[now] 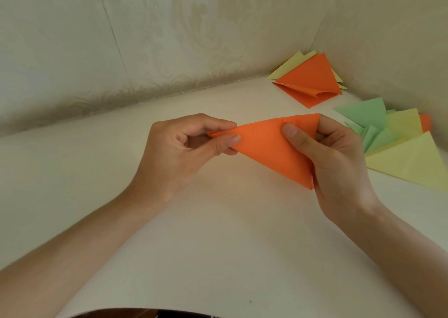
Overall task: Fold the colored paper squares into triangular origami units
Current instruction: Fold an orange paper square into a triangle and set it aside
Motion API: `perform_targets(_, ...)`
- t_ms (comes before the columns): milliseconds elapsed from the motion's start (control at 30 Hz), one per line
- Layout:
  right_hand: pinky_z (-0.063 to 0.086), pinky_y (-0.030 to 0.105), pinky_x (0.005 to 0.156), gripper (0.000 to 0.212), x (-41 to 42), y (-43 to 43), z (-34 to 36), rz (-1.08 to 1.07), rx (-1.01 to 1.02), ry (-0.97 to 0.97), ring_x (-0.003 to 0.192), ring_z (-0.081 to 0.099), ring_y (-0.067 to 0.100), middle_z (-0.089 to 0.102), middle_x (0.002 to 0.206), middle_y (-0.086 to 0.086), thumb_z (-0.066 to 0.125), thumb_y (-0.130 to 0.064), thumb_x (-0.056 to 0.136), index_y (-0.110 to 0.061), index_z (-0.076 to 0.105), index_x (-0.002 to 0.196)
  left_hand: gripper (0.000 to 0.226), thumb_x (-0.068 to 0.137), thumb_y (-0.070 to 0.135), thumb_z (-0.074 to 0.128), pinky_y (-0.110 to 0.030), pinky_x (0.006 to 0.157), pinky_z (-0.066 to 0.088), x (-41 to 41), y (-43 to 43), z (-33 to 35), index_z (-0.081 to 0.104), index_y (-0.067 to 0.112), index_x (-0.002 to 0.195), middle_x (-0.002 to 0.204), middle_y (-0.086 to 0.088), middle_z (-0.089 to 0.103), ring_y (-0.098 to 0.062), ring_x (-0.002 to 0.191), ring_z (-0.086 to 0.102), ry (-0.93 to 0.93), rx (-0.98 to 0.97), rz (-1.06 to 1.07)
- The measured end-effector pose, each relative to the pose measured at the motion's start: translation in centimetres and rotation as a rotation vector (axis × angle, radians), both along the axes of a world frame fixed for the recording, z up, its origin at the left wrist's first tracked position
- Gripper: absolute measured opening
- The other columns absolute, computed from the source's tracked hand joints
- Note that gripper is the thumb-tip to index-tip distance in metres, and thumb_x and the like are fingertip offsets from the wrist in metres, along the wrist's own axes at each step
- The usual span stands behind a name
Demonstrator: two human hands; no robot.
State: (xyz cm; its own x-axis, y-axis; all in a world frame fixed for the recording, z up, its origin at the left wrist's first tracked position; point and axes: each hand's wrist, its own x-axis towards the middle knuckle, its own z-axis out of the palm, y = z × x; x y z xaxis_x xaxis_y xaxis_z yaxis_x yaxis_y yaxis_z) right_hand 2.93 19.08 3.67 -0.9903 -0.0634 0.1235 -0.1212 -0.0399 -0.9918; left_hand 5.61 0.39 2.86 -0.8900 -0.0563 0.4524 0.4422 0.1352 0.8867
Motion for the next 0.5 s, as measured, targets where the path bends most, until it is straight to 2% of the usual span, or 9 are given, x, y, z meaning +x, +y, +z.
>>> perform_targets(167, 0.039, 0.031, 0.061, 0.012, 0.10, -0.10, 0.17, -0.013, -0.007, -0.006, 0.064, 0.048, 0.018, 0.056, 0.068, 0.005, 0.070, -0.027, 0.068, -0.015, 0.065, 0.071, 0.014, 0.071, 0.015, 0.070, -0.017, 0.061, 0.051, 0.07, 0.01, 0.05, 0.068, 0.016, 0.085, 0.070, 0.008, 0.072, -0.012, 0.064, 0.071, -0.025, 0.033, 0.014)
perform_targets(500, 0.038, 0.033, 0.063, 0.014, 0.16, -0.19, 0.17, -0.025, 0.005, -0.005, 0.067, 0.046, 0.021, 0.054, 0.073, 0.011, 0.069, -0.027, 0.069, -0.014, 0.066, 0.072, 0.013, 0.072, 0.015, 0.070, -0.017, 0.060, 0.051, 0.10, 0.08, -0.06, 0.068, 0.016, 0.084, 0.067, 0.009, 0.072, -0.011, 0.063, 0.070, -0.016, 0.046, 0.007)
